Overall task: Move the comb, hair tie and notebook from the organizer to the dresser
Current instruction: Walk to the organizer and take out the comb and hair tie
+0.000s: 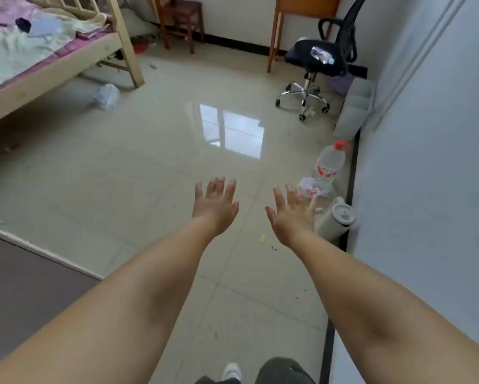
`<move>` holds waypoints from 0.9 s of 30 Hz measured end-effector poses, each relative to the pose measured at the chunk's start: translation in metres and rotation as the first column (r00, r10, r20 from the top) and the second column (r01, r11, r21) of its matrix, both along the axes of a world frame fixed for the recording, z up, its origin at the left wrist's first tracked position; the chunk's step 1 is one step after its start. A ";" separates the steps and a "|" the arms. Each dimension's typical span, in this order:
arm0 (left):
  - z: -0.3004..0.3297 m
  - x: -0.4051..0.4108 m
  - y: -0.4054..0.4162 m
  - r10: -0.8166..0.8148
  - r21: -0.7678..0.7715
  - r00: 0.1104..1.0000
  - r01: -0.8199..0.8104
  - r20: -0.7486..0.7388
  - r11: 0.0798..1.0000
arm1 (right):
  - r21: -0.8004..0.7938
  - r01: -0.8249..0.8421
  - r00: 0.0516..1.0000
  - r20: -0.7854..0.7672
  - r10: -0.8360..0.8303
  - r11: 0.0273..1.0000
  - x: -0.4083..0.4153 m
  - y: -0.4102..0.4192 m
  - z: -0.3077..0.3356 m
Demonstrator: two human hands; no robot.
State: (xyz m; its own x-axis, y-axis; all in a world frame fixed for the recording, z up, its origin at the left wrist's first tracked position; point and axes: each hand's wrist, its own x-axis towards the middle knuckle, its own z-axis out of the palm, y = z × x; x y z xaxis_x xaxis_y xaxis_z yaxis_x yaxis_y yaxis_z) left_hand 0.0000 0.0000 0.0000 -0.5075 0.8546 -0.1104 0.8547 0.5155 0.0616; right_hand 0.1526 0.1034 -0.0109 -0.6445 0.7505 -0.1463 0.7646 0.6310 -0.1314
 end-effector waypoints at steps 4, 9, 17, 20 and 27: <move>-0.035 -0.002 0.002 0.028 -0.088 0.997 -0.022 0.069 0.996 | -0.067 -0.004 0.994 0.108 0.011 0.998 -0.005 0.000 -0.037; -0.066 -0.025 0.043 0.000 -0.155 0.994 0.017 0.111 0.988 | -0.096 -0.009 0.988 0.155 0.024 0.995 -0.034 0.042 -0.067; -0.065 -0.122 0.192 0.043 -0.178 0.989 -0.018 0.141 0.984 | -0.165 0.013 0.984 0.177 0.016 0.986 -0.127 0.188 -0.072; -0.057 -0.166 0.252 0.060 -0.138 0.985 -0.038 0.163 0.990 | -0.169 0.015 0.982 0.186 0.017 0.986 -0.175 0.252 -0.063; -0.059 -0.316 0.370 0.082 -0.114 0.992 -0.071 0.095 0.991 | -0.140 -0.048 0.986 0.154 0.070 0.989 -0.327 0.384 -0.064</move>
State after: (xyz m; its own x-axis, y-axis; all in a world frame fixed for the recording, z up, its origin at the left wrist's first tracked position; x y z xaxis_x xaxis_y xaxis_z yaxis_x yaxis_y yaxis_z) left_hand -0.3162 0.3703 -0.0586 -0.5525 0.7937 -0.2546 0.8050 0.5873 0.0838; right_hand -0.1748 0.4876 -0.0746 -0.6475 0.6781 -0.3476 0.7446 0.6601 -0.0992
